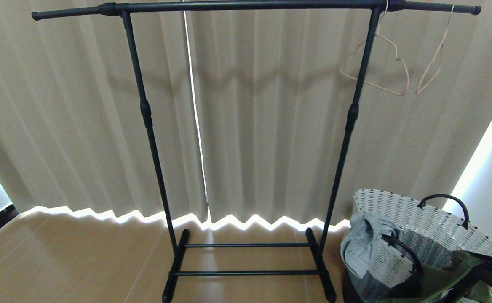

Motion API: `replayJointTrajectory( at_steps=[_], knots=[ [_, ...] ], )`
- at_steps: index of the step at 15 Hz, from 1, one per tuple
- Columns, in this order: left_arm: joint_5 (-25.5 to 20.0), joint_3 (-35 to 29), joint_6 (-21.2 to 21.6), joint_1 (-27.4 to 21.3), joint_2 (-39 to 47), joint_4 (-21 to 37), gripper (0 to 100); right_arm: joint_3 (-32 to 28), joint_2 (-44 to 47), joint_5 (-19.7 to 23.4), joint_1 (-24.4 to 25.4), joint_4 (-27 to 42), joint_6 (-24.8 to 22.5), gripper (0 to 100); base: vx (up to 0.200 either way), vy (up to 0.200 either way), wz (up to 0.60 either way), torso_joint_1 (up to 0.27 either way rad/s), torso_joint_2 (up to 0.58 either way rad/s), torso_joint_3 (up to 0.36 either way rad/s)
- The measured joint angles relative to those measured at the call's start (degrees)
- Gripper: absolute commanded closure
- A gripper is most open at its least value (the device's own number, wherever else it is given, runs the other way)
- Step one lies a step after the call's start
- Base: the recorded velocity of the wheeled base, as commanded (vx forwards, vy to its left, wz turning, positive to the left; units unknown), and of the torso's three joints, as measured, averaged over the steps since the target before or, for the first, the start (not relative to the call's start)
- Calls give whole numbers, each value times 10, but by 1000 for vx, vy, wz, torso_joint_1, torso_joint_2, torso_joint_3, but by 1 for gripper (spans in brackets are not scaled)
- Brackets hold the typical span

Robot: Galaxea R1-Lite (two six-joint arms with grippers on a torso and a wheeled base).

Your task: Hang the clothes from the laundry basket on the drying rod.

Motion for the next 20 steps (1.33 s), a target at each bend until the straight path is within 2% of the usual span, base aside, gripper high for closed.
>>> replayJointTrajectory(
  at_steps=[3,5,7,9,11,13,16,20],
  knots=[
    [-93,-54,-6,-3,7,-7,0,-64,32,16,57,-2,3,100,0,0,0,0,0,0],
    [-115,-80,-5,-7,18,-5,0,-87,49,18,79,-2,11,100,0,0,0,0,0,0],
    [-136,-113,-2,-17,58,-7,0,-130,72,18,131,-16,49,100,0,0,0,0,0,0],
    [-153,-154,11,-34,153,-15,0,-156,99,19,177,-73,100,100,0,0,0,0,0,0],
    [-160,-193,35,-72,284,-44,0,-164,122,21,191,-103,111,100,0,0,0,0,0,0],
    [-142,-228,55,-148,399,-75,0,-171,137,35,194,-116,114,100,0,0,0,0,0,0],
    [-51,-289,66,-315,547,-101,0,-182,148,42,195,-118,116,100,0,0,0,0,0,0],
    [3,-369,65,-443,724,-125,0,-187,153,42,196,-119,145,100,0,0,0,0,0,0]
  ],
)
